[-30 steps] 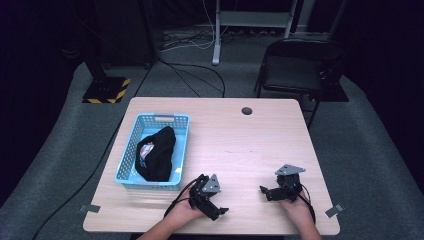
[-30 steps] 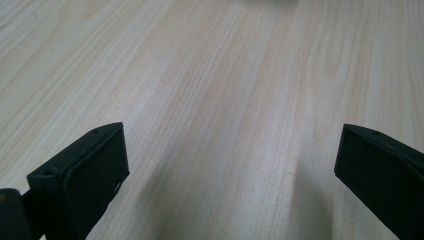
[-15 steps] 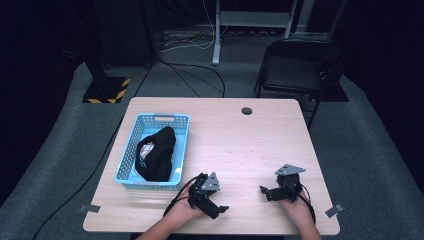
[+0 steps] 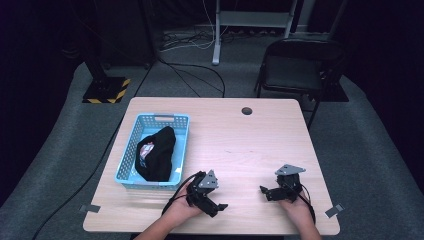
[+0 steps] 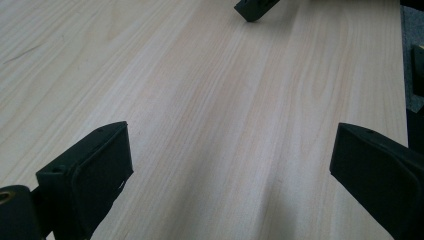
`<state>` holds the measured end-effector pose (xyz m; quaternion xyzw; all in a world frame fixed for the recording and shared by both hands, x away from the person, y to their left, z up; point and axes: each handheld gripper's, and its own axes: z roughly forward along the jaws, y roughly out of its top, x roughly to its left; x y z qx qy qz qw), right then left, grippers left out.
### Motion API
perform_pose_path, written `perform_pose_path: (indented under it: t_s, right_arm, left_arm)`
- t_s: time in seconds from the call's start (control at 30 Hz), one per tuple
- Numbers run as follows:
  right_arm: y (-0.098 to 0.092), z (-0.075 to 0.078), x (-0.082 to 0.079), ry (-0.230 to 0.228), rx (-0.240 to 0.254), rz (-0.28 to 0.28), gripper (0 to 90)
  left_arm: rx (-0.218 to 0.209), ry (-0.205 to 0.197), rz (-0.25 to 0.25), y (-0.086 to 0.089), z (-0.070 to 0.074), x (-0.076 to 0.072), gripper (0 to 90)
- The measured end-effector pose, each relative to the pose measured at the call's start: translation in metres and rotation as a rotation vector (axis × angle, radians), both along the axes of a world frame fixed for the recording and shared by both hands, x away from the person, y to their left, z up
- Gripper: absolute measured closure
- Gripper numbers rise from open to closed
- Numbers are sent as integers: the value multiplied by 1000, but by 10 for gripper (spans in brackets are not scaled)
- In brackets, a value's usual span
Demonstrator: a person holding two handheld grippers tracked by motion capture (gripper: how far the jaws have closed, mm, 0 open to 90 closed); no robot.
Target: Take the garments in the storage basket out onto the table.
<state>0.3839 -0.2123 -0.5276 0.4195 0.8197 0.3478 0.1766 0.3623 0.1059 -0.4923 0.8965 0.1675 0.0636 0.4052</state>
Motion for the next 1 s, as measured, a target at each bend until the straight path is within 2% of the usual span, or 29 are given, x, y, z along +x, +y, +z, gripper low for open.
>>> perform_pose_path:
  t_s: [1.0]
  right_arm:
    - [0, 0, 0, 0, 0, 0, 15]
  left_arm:
    - [-45, -27, 43, 15, 24, 3, 34]
